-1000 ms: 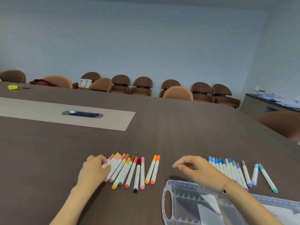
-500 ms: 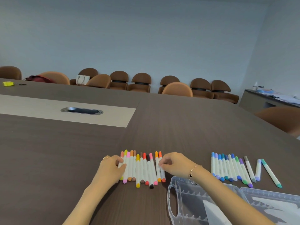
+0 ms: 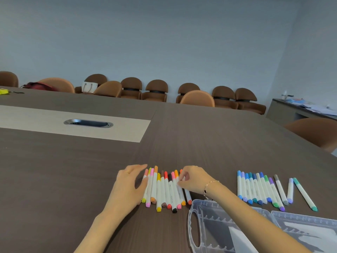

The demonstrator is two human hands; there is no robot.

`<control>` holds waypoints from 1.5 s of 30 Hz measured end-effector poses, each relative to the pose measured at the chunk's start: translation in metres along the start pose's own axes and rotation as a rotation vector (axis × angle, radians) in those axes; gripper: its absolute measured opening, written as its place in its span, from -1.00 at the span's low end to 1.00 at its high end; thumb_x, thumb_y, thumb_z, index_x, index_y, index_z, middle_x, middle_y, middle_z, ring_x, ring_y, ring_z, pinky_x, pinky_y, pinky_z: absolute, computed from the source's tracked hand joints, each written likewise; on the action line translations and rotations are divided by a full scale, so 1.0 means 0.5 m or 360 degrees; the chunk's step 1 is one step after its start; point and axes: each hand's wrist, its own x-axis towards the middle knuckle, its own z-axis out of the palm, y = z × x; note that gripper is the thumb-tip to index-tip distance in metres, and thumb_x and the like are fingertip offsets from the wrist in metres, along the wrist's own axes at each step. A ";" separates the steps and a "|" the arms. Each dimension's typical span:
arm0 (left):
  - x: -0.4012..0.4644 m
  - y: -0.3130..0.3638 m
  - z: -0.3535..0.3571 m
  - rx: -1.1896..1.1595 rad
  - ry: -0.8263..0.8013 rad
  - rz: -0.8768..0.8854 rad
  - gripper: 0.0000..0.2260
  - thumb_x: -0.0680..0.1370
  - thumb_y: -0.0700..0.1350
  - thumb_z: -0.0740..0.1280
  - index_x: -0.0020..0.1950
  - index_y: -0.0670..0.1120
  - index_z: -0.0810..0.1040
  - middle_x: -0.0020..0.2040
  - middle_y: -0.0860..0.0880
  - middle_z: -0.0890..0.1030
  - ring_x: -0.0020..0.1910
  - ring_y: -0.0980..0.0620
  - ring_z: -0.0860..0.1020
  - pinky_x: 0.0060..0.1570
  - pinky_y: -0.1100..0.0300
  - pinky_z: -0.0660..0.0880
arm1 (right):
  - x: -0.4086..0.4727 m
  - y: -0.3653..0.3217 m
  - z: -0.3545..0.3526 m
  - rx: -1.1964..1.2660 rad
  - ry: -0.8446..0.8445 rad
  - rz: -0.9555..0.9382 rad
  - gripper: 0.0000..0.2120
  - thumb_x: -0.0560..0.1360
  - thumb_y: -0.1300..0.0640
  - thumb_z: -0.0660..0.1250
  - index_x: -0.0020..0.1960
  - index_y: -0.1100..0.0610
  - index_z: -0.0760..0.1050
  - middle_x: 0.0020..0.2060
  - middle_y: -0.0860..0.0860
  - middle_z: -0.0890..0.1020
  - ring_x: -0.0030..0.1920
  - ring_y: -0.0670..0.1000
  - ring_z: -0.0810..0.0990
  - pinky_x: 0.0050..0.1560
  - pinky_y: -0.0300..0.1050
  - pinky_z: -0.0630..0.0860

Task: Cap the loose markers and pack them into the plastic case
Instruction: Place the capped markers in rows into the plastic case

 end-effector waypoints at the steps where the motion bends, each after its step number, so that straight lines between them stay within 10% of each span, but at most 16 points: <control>1: -0.002 0.004 -0.002 0.0066 -0.0139 0.0121 -0.60 0.61 0.05 0.17 0.46 0.15 0.28 0.45 0.21 0.24 0.43 0.14 0.17 0.35 0.13 0.33 | 0.001 -0.002 0.002 0.0002 -0.0028 -0.0026 -0.87 0.50 0.09 0.31 0.04 0.07 0.49 -0.11 -0.06 0.49 -0.26 -0.13 0.44 -0.31 -0.41 0.38; 4: -0.013 0.011 0.008 0.0295 -0.0573 0.0258 -0.55 0.63 0.10 -0.03 0.53 0.13 0.07 0.49 0.29 -0.07 0.50 0.22 -0.14 0.47 0.22 -0.05 | 0.003 -0.012 0.010 -0.0028 -0.0087 -0.0072 -0.87 0.50 0.10 0.32 0.03 0.10 0.48 -0.27 -0.18 0.37 -0.25 -0.15 0.42 -0.33 -0.40 0.31; 9: -0.016 -0.010 0.013 0.0515 -0.0641 0.0119 -0.55 0.66 0.07 -0.08 0.55 0.11 -0.05 0.50 0.25 -0.13 0.52 0.16 -0.16 0.48 0.19 -0.09 | 0.015 -0.019 0.020 -0.0090 -0.0098 -0.0027 -0.95 0.51 0.14 0.29 -0.05 0.09 0.44 -0.26 -0.07 0.44 -0.13 -0.05 0.49 -0.28 -0.36 0.36; 13: -0.011 0.002 0.021 0.0262 -0.0361 -0.0061 -0.60 0.64 0.02 0.10 0.48 0.07 0.24 0.47 0.12 0.24 0.44 0.10 0.22 0.39 0.21 0.24 | 0.022 -0.025 0.024 -0.0169 -0.0129 0.0041 -0.93 0.52 0.14 0.27 -0.13 0.13 0.45 -0.25 0.02 0.49 -0.23 -0.05 0.49 -0.26 -0.33 0.41; 18: -0.002 0.011 0.031 0.0083 -0.0010 -0.0422 -0.82 0.52 -0.02 0.33 0.09 0.02 0.45 0.06 0.05 0.38 -0.21 0.02 0.59 -0.31 0.40 0.41 | 0.028 -0.031 0.024 -0.0265 -0.0237 0.0167 -0.70 0.52 0.13 0.24 -0.37 0.12 0.33 -0.47 0.01 0.34 -0.46 -0.08 0.35 -0.39 -0.30 0.32; 23: -0.002 0.019 0.039 0.0096 0.0003 -0.0591 -0.86 0.51 -0.03 0.34 -0.01 0.02 0.40 0.04 -0.01 0.38 -0.23 -0.01 0.60 -0.26 0.33 0.46 | 0.047 -0.041 0.017 -0.0347 -0.0345 0.0210 -0.85 0.50 0.09 0.28 -0.11 0.18 0.42 -0.38 0.01 0.36 -0.37 -0.08 0.37 -0.27 -0.27 0.38; 36: -0.002 0.066 0.063 0.0637 -0.0103 -0.0460 -0.72 0.53 0.05 0.28 0.16 -0.08 0.48 0.24 -0.04 0.31 0.10 0.08 0.36 -0.16 0.32 0.45 | 0.047 -0.019 0.014 -0.0265 -0.0363 0.0149 -0.69 0.49 0.02 0.28 -0.37 0.11 0.33 -0.45 0.01 0.34 -0.44 -0.07 0.34 -0.38 -0.25 0.30; 45: 0.007 0.036 0.021 -0.0113 -0.0036 -0.0699 -0.70 0.44 0.05 0.36 -0.45 -0.04 0.61 -0.32 -0.05 0.59 -0.41 0.10 0.52 -0.27 0.16 0.57 | 0.002 -0.004 0.009 0.0197 0.0048 0.0089 -0.73 0.55 0.04 0.22 -0.27 0.12 0.48 -0.29 0.08 0.55 -0.35 -0.07 0.46 -0.23 -0.28 0.49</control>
